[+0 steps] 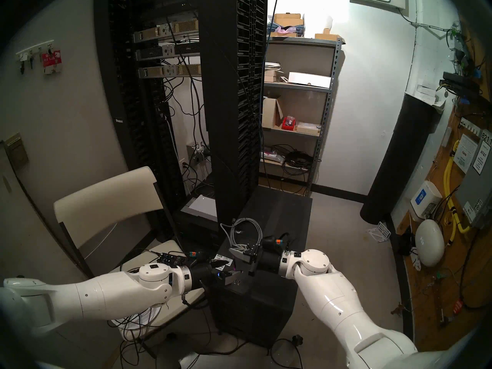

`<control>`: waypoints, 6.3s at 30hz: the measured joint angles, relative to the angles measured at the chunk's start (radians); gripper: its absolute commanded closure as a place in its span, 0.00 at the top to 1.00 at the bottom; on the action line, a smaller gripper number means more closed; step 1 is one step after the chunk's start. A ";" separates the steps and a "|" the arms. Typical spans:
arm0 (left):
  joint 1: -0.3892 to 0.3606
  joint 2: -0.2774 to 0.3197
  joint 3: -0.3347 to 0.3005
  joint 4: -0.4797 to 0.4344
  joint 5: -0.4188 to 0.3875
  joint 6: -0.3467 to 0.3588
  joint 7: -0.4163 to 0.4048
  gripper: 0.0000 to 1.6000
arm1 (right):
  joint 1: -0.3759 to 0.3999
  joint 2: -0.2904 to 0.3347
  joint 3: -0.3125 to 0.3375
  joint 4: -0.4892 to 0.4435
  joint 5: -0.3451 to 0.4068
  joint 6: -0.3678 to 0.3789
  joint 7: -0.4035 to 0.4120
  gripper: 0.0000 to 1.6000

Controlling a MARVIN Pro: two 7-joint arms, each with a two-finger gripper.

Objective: Insert the cable into the workstation's USB slot

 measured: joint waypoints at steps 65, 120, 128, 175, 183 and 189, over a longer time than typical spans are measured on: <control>-0.028 -0.143 -0.010 0.380 -0.035 -0.219 -0.487 0.00 | -0.006 -0.006 0.015 0.017 -0.008 0.037 0.072 0.00; -0.132 -0.447 0.030 0.983 -0.015 -0.371 -0.967 0.00 | -0.048 0.006 0.050 0.036 -0.033 0.128 0.150 0.28; -0.138 -0.482 0.020 1.055 -0.013 -0.388 -1.004 0.00 | -0.048 0.030 0.031 0.018 -0.072 0.137 0.152 0.45; -0.144 -0.529 -0.030 1.148 -0.027 -0.413 -1.068 0.00 | -0.006 0.028 -0.024 0.047 -0.229 0.080 0.055 0.65; -0.146 -0.537 -0.029 1.163 -0.025 -0.424 -1.057 0.00 | -0.008 0.029 -0.016 0.027 -0.229 0.076 0.048 0.73; -0.146 -0.541 -0.029 1.172 -0.024 -0.429 -1.053 0.00 | -0.012 0.030 -0.009 0.010 -0.229 0.076 0.052 0.56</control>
